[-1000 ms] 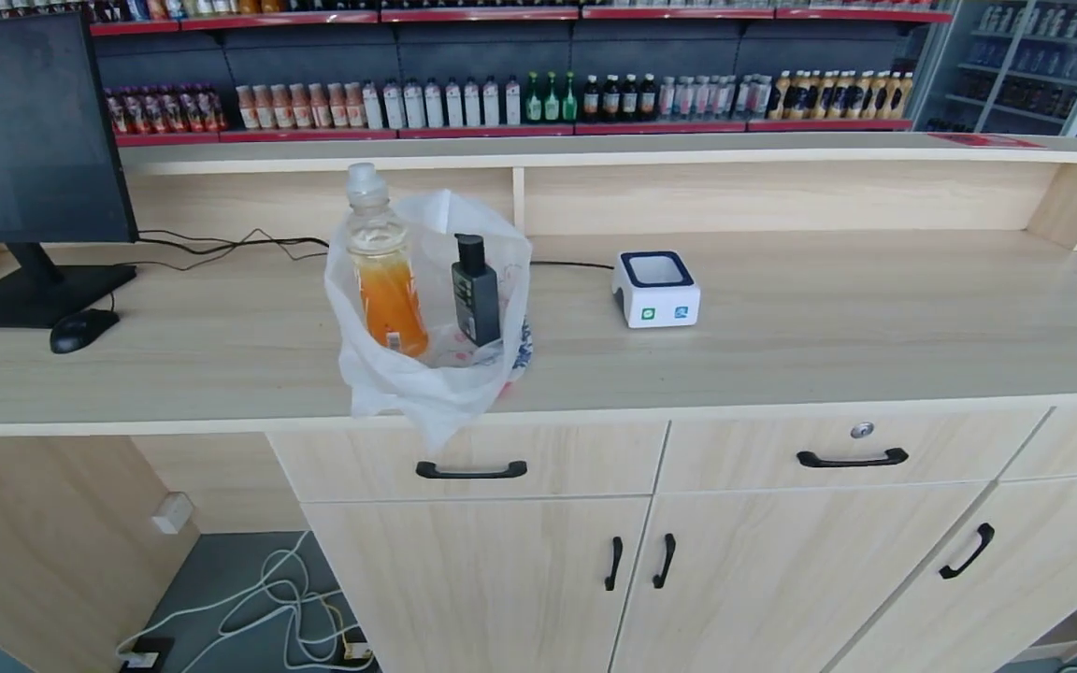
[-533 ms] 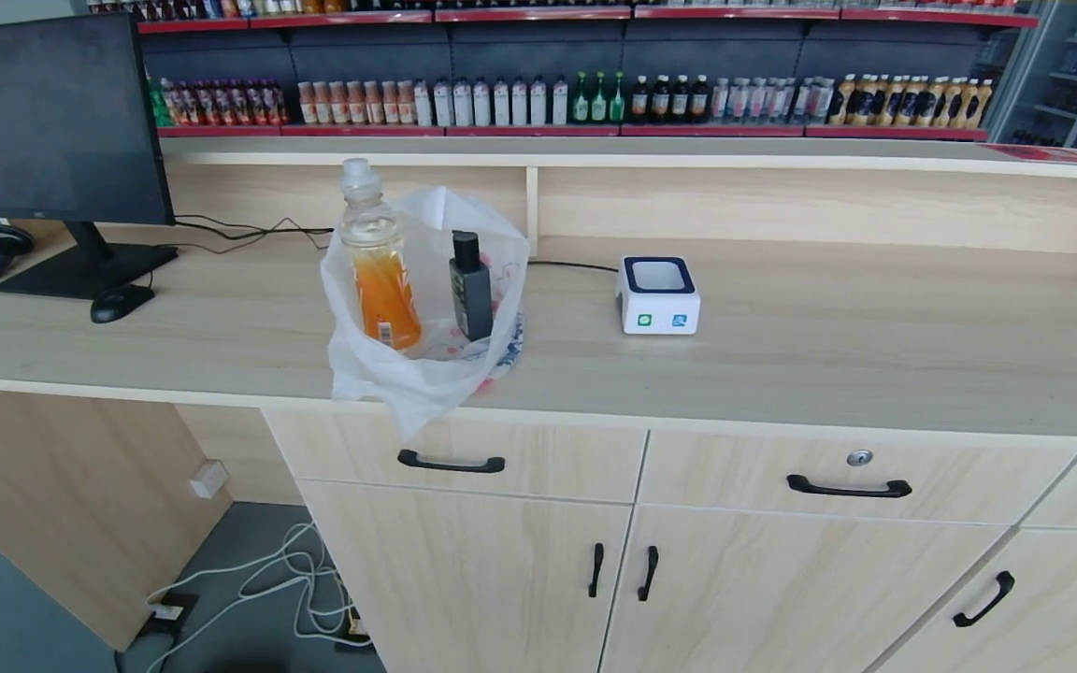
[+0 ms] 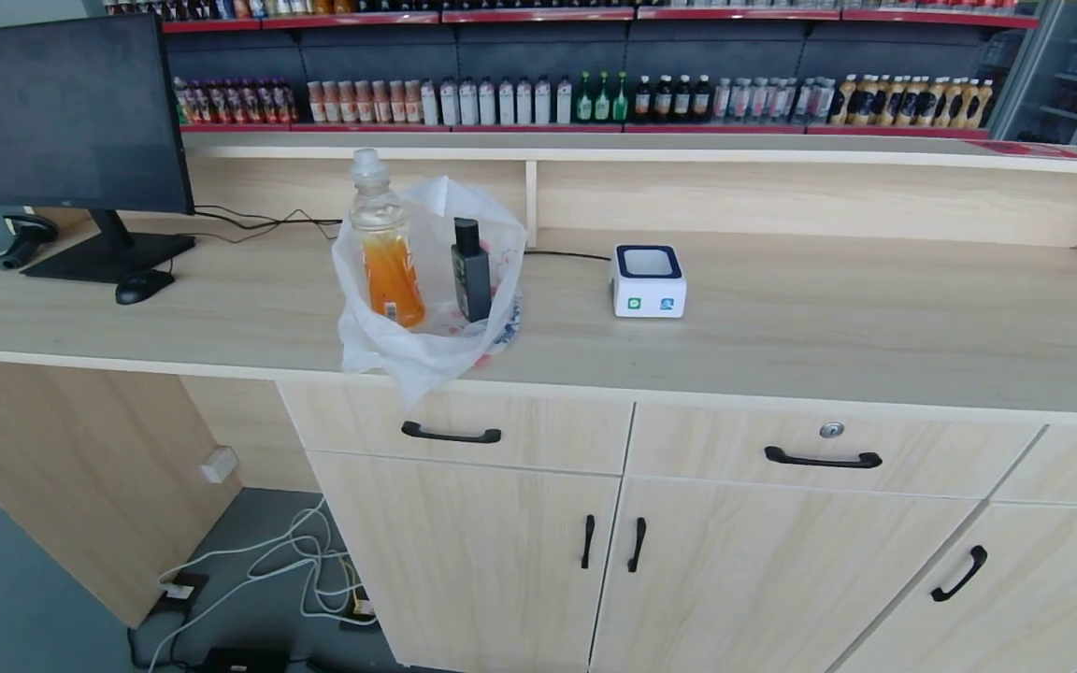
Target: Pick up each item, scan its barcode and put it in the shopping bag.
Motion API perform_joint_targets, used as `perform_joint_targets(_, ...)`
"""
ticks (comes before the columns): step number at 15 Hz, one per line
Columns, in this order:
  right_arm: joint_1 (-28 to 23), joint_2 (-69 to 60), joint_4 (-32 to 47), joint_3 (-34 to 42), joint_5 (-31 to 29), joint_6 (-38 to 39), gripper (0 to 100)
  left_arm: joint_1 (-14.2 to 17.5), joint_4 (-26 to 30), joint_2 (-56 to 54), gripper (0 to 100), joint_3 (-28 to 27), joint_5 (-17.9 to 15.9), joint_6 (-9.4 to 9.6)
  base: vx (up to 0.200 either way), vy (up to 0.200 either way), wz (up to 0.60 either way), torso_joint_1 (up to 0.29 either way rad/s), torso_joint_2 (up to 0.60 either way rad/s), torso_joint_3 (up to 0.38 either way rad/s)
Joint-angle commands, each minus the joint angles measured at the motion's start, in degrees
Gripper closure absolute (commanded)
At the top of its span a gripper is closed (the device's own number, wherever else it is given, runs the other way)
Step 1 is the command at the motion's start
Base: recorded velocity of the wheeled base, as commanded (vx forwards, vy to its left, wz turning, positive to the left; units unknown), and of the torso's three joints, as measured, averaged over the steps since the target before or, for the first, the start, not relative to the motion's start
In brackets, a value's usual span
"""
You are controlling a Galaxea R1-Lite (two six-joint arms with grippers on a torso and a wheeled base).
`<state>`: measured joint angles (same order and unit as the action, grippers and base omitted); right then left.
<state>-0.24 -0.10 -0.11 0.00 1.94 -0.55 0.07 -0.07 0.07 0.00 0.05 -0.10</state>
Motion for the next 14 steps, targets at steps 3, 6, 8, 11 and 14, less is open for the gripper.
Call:
perform_joint_targets(3,0.0,0.1,0.0,0.0,0.0,-0.1,0,0.0,-0.2,0.0,0,0.0,0.0,-0.34,-0.2,0.0,0.0,-0.004,0.0,0.004)
perform_joint_targets(6,0.0,0.1,0.0,0.0,0.0,0.2,0,0.0,0.0,0.0,0,0.0,0.0,-0.25,-0.2,0.0,0.0,-0.001,0.0,0.002)
perform_joint_targets(8,0.0,0.1,0.0,0.0,0.0,0.4,0,0.0,0.0,0.0,0,0.0,0.0,-0.25,-0.2,0.0,0.0,0.005,0.0,0.007)
perform_joint_targets(11,0.0,0.1,0.0,0.0,0.0,0.0,0,0.0,0.0,0.0,0,0.0,0.0,0.1,-0.067,0.0,0.0,0.001,0.0,0.001)
perform_joint_targets(14,0.0,0.1,0.0,0.0,0.0,0.4,0,0.0,0.0,0.0,0,0.0,0.0,0.1,0.0,0.0,0.0,0.0,0.0,0.0)
